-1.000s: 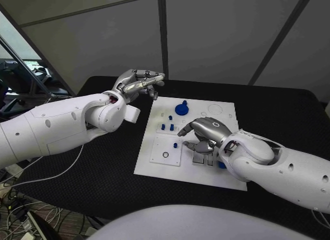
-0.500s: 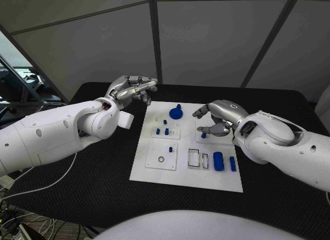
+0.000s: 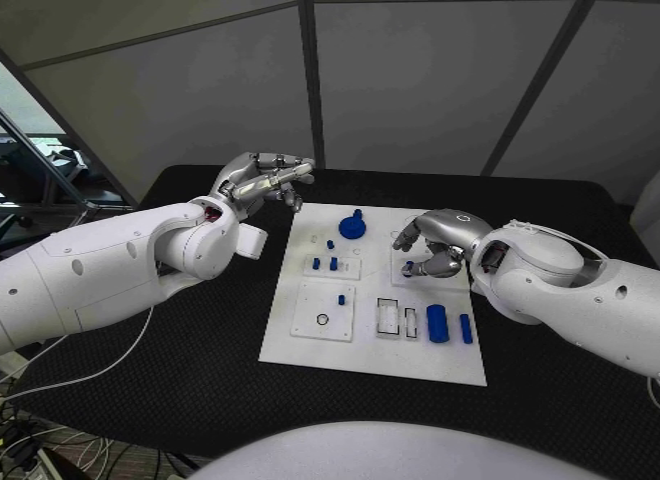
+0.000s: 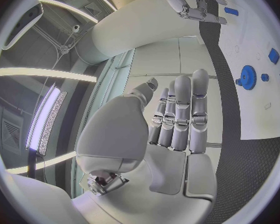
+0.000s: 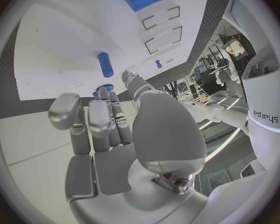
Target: Assemble the parts on the task board
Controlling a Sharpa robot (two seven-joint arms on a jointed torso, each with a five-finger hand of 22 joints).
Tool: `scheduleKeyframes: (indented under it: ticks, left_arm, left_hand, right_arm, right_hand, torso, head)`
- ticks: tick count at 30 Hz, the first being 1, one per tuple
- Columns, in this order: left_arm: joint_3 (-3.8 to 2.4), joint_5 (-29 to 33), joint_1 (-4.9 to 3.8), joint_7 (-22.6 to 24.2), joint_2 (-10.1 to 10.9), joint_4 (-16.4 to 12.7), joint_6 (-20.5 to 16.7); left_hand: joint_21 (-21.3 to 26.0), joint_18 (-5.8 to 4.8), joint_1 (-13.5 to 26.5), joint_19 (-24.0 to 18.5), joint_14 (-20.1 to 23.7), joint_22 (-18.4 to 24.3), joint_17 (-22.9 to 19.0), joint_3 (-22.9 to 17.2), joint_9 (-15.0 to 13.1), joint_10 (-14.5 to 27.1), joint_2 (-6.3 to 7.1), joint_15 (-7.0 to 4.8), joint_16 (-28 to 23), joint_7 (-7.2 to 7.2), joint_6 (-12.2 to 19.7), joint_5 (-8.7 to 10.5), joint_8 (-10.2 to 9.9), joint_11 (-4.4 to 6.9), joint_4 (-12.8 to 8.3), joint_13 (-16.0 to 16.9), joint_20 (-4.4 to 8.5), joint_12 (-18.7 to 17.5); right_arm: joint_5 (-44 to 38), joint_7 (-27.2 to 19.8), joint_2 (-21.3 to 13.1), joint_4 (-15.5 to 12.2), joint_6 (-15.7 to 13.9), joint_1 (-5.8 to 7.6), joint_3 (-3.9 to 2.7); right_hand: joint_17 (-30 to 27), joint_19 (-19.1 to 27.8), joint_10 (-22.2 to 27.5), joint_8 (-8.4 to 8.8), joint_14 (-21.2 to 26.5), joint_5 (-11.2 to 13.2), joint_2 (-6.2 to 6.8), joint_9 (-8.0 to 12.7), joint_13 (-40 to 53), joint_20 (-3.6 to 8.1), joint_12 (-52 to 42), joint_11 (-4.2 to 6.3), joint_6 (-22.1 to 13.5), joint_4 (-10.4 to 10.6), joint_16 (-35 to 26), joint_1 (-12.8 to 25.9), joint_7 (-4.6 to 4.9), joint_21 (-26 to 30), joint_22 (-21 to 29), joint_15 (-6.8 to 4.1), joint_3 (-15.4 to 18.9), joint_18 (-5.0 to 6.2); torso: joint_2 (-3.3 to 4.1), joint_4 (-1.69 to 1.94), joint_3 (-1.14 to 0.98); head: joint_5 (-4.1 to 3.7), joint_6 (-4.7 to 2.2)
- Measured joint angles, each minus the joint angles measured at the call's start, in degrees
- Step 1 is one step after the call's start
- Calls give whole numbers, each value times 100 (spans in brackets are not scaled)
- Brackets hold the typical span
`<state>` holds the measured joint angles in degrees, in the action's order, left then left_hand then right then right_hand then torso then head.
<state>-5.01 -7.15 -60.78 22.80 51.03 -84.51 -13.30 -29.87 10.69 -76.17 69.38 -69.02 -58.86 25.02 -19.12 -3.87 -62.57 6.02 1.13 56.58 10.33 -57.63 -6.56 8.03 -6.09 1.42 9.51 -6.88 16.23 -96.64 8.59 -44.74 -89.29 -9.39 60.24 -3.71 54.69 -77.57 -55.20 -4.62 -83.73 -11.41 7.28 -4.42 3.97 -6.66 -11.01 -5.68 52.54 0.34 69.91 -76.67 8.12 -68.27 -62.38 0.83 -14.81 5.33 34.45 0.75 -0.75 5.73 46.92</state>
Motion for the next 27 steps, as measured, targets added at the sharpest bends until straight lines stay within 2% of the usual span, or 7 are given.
scheduleKeyframes:
  ticks: [5, 7, 16, 27]
  left_arm:
    - [0, 0, 0, 0, 14, -4, 0]
    - [0, 0, 0, 0, 17, -4, 0]
    - [0, 0, 0, 0, 14, -1, 0]
    - [0, 0, 0, -3, 5, 9, 1]
  left_hand:
    - [0, 0, 0, 0, 0, 0, 0, 0, 0, 0, 0, 0, 0, 0, 0, 0, 0, 0, 0, 0, 0, 0]
    - [0, 0, 0, 0, 0, 1, 0, 0, 0, 0, 0, 0, 0, 0, 0, 0, 0, 0, 0, 0, 0, 0]
    - [0, 0, 0, 0, 0, 1, 0, 0, 0, 0, 0, 0, 0, 0, 0, 0, 0, 0, 0, 4, 0, 0]
    - [0, 0, -31, 0, 20, 1, -7, 0, 0, 20, -32, 20, 23, 0, 0, 0, 0, 20, 0, 10, 0, 35]
  right_arm:
    - [-6, 27, 27, 38, 225, 0, 1]
    - [-11, 40, 41, 52, 288, 0, 1]
    - [-96, 116, 65, 104, 387, 0, 2]
    - [-165, 189, 81, 122, 449, 0, 2]
  right_hand:
    - [0, -34, -123, -35, -23, -41, -60, -14, 1, 34, -96, 13, 150, 19, 4, -60, 69, -7, -47, -23, 23, 0]
    - [14, -49, -163, -45, -23, -69, -91, -20, 1, 49, -100, 15, 204, 19, 31, -91, 62, -47, -88, -23, 23, 1]
    - [88, -144, -348, -99, -22, -69, -234, -25, -22, 50, -133, -6, 448, 4, 97, -235, 122, -205, -281, -22, -171, 0]
    - [232, -253, -768, -121, -43, -41, -271, -32, -22, 83, -132, 67, 692, -2, 212, -271, 102, -423, -531, -43, -509, 0]
  torso:
    - [0, -1, -4]
    - [0, -1, -5]
    - [-2, -2, -10]
    - [-3, -5, -12]
  head:
    - [1, 12]
    - [4, 14]
    - [6, 17]
    - [-16, 24]
